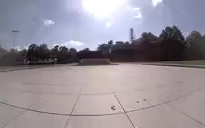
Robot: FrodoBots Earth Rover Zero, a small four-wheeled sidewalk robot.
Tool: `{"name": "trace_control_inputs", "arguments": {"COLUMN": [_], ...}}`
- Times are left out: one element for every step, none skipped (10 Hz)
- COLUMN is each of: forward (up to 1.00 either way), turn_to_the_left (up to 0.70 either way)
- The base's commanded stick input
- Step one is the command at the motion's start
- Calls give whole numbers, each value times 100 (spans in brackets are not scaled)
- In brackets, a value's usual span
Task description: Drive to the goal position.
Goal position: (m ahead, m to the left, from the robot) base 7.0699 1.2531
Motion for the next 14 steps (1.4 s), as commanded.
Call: {"name": "trace_control_inputs", "arguments": {"forward": [70,70,70,70,70,70,70,70,70,70,70,70,70,70], "turn_to_the_left": [0,0,0,0,0,0,0,0,0,0,0,0,0,0]}}
